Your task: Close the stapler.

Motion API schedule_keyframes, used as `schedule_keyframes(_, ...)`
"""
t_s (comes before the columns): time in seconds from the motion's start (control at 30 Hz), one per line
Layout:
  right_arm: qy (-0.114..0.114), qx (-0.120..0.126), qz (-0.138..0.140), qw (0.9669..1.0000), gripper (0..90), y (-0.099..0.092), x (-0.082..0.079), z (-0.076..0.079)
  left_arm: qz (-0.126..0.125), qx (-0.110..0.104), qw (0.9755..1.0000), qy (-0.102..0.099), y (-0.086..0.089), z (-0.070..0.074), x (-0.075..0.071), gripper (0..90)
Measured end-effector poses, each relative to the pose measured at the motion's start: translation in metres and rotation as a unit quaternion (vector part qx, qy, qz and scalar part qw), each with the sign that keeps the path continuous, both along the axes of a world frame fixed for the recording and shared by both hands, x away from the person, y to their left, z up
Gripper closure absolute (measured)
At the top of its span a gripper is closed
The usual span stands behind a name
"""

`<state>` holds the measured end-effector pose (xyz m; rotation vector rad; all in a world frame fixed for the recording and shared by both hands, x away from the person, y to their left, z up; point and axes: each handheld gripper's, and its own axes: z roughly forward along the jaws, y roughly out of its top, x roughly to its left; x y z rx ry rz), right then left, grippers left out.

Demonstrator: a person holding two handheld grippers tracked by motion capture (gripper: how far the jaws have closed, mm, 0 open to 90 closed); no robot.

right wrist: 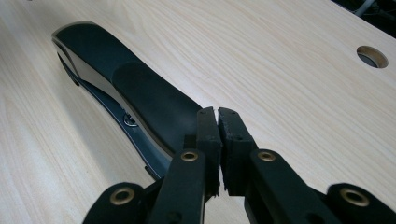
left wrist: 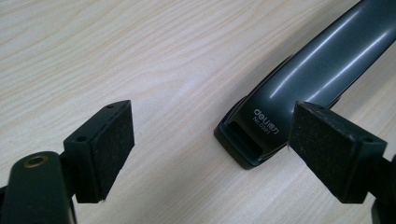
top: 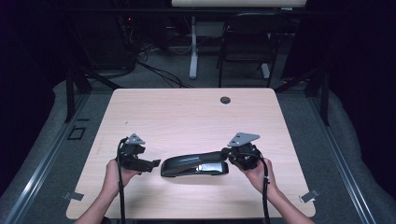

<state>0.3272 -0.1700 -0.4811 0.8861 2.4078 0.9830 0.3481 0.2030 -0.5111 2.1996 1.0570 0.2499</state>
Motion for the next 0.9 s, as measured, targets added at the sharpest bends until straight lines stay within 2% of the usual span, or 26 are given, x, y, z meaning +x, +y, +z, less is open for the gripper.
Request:
schedule_keyframes(0.2,0.004,-0.015,0.003,0.9999,90.0,0.002,0.0,-0.004,-0.001,0.001,1.0,0.0,0.0,0.0,0.0,14.7)
schedule_keyframes(0.3,0.017,-0.019,0.003,0.9997,90.0,0.001,0.002,-0.009,-0.001,0.001,1.0,0.001,0.0,0.0,0.0,14.7)
schedule_keyframes(0.63,0.039,-0.031,-0.001,0.9988,90.0,0.001,0.006,-0.016,-0.001,0.002,1.0,0.001,-0.001,0.0,0.0,14.7)
schedule_keyframes(0.9,0.038,-0.029,-0.001,0.9989,90.0,0.001,0.006,-0.017,0.0,0.003,1.0,0.0,-0.001,0.0,0.0,14.7)
